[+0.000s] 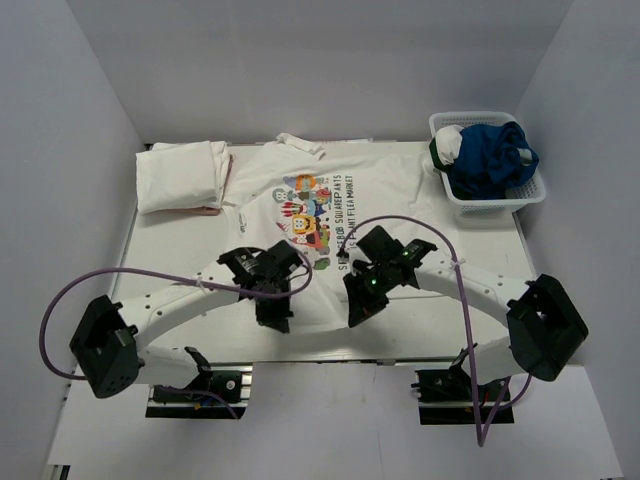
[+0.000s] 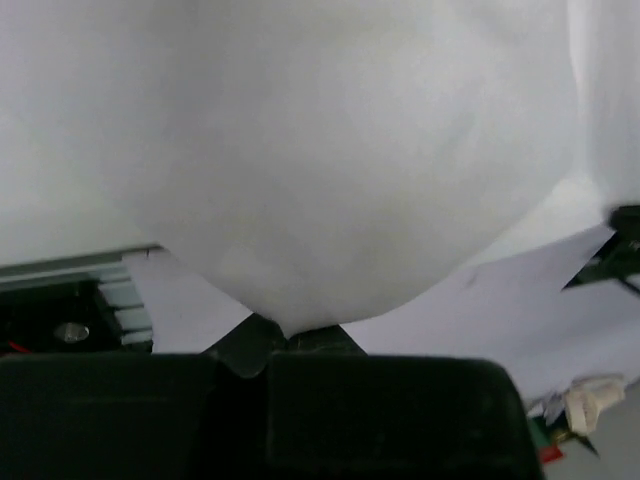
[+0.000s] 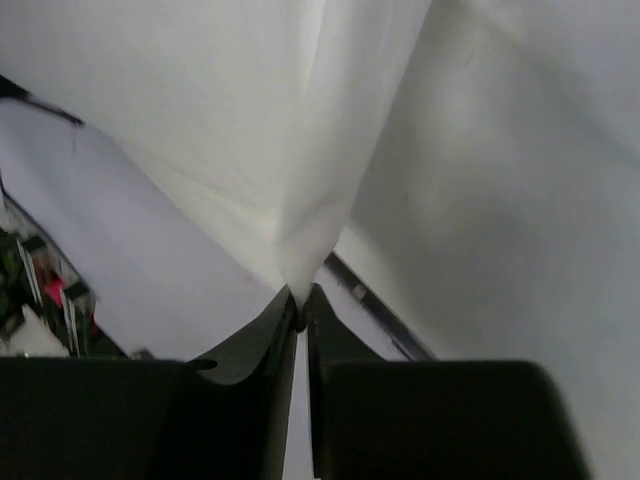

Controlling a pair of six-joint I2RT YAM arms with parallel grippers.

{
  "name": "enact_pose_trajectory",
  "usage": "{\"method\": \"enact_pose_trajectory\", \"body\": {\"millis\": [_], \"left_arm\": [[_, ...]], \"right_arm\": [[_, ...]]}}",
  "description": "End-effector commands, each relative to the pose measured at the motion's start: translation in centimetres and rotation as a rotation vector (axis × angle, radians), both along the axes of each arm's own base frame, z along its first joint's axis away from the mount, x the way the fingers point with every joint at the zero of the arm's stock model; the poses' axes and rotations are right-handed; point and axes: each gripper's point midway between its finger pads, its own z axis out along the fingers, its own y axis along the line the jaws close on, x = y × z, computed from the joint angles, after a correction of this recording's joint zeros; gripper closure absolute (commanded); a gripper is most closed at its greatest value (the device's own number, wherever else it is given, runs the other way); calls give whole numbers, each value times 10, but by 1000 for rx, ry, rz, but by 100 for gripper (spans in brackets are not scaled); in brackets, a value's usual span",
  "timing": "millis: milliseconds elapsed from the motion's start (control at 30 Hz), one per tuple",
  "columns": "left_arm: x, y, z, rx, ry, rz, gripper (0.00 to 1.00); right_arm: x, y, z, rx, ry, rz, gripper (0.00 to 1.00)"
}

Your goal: Fold and stack the t-shirts

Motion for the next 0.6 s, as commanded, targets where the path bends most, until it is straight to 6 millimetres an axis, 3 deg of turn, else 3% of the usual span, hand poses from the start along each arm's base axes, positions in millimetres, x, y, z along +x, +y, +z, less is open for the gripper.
{"method": "enact_pose_trajectory", "body": {"millis": [0,67,100,133,167,200,233,367,400,433,500,567], "left_arm": [[-74,39,-13,73,285,-46,99],[-96,46,-16,53,372,-52,89],[-104,56,-21,82,398,-47,69],[-107,57,-18,79,408,-48,42],[-112,64,-13,87,415,-46,8],[-110,67,-9,97,391,-58,0],[-107,69,-4,110,375,-67,0],[-61,55,22,103,185,-49,0],[-41,39,37,56,102,-45,0],[-20,39,34,111,31,-26,0],[19,30,49,126,-99,29,0],[66,31,53,205,-214,98,0]], "right_arm": [[-47,-16,-8,-43,145,100,84],[-52,-18,-13,-64,156,111,74],[-54,-19,-14,-67,158,121,70],[-56,-19,-13,-60,158,128,65],[-53,-18,-12,-55,136,128,41],[-52,-19,-12,-55,129,121,16],[-45,-15,-4,-30,86,117,10],[10,-23,1,-123,-144,-66,10],[19,-23,3,-135,-164,-101,10],[39,-26,8,-149,-225,-171,10],[73,-33,15,-179,-305,-308,10],[95,-40,15,-188,-317,-383,10]]}}
